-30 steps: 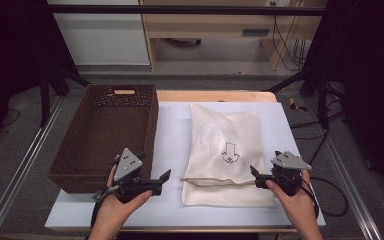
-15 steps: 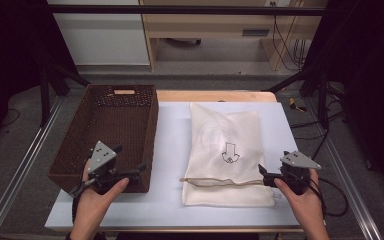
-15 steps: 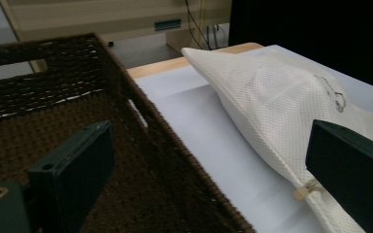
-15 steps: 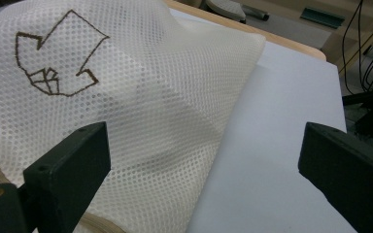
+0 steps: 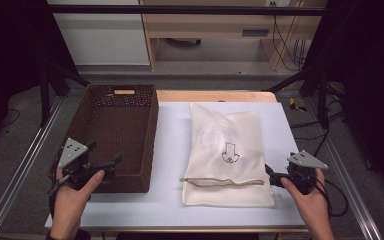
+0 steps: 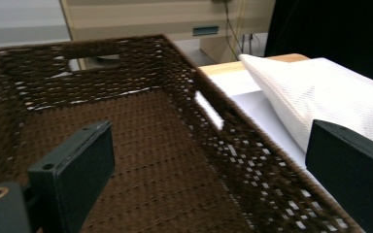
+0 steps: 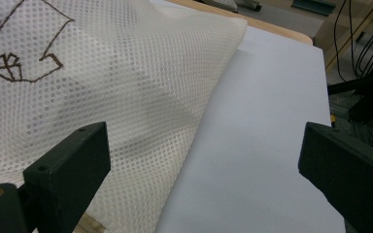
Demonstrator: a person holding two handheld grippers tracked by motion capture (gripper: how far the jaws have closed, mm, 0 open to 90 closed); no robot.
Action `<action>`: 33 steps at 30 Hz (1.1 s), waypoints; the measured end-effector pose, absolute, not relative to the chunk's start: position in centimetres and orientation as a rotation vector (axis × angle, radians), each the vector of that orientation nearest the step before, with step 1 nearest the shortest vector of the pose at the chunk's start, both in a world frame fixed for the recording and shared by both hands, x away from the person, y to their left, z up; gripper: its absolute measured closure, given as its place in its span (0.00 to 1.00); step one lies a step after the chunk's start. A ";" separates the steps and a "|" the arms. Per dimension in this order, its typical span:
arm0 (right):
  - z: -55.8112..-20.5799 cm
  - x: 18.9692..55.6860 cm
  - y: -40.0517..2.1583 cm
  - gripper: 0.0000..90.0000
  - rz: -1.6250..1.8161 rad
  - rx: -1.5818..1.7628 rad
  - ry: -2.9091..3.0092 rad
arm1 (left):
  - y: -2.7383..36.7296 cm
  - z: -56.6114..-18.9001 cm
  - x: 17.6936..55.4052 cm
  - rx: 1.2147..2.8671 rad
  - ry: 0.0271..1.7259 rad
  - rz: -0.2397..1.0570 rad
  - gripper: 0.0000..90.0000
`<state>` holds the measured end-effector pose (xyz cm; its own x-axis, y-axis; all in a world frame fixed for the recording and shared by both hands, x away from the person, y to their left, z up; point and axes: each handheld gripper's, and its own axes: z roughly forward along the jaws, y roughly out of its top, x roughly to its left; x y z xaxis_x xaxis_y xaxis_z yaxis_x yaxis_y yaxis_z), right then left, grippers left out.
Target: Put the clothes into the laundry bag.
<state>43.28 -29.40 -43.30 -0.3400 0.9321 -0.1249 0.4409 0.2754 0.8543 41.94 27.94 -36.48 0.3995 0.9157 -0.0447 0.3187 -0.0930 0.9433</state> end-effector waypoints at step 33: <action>-45.6 43.7 -31.6 0.06 0.933 1.305 1.951 | 31.8 -37.8 42.1 1.716 1.168 0.887 0.05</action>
